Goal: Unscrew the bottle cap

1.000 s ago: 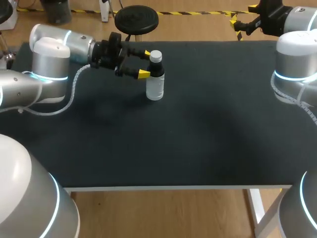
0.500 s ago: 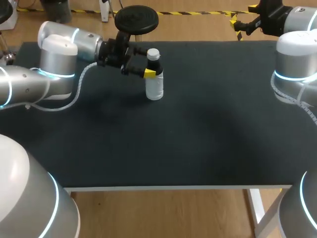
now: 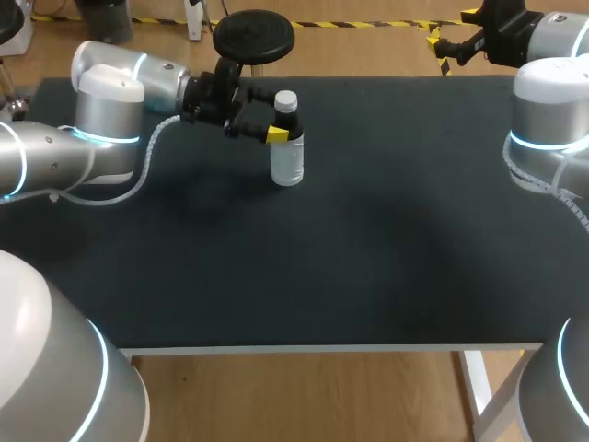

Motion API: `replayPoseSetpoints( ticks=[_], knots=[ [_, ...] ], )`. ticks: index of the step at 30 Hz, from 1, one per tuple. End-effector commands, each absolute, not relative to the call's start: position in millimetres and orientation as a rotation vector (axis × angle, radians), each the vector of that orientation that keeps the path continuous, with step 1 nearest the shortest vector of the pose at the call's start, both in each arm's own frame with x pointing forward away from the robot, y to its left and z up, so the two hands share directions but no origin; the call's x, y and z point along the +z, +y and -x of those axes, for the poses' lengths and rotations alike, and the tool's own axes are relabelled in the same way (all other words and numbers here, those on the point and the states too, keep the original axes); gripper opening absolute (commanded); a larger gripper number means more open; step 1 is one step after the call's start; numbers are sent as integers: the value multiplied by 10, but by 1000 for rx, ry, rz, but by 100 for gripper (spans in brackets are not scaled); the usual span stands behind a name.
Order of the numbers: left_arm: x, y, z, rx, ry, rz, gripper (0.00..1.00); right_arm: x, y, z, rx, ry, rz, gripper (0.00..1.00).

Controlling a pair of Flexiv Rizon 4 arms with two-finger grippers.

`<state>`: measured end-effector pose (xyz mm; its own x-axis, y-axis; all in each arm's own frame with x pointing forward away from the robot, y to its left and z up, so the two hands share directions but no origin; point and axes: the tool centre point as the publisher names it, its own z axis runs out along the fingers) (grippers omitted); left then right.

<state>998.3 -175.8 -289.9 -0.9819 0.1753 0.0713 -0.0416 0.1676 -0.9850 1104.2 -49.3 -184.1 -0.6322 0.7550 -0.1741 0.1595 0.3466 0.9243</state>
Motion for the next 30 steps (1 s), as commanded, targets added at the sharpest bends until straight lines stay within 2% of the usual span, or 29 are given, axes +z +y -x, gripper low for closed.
replayPoseSetpoints(
  ticks=[1,5,6,7,10,12,16,17,19,22,25,26,27,30],
  knots=[
    [-2920,-1775,-10021,1920,-2258,136,100,-1843,-496,-11043,1288,2014,-794,100],
    [-2913,-1783,-10027,1926,-2255,139,100,-1843,-496,-11043,1288,2014,-794,100],
    [-2913,-1784,-10027,1927,-2255,139,97,-1843,-496,-11043,1288,2014,-794,100],
    [-2912,-1784,-10028,1927,-2255,139,88,-1843,-496,-11043,1288,2014,-794,100],
    [-2909,-1777,-10027,1929,-2255,136,84,-1843,-496,-11043,1288,2014,-794,100],
    [-2906,-1767,-10025,1931,-2254,138,75,-1843,-496,-11043,1288,2014,-794,100],
    [-2904,-1757,-10027,1934,-2255,139,68,-1843,-496,-11043,1288,2014,-794,100],
    [-2904,-1757,-10027,1935,-2254,140,50,-1843,-496,-11043,1288,2014,-794,100],
    [-2903,-1755,-10027,1938,-2252,144,42,-1843,-496,-11043,1288,2014,-794,100],
    [-2902,-1755,-10019,1937,-2252,149,40,-1843,-496,-11043,1288,2014,-794,100],
    [-2902,-1755,-10010,1939,-2250,151,31,-1843,-496,-11043,1288,2014,-794,100],
    [-2901,-1755,-10005,1939,-2250,151,19,-1843,-496,-11043,1288,2014,-794,100],
    [-2899,-1754,-10004,1940,-2250,152,11,-1843,-496,-11043,1288,2014,-794,100],
    [-2892,-1749,-9999,1943,-2249,152,6,-1843,-496,-11043,1288,2014,-794,100]
  ],
)
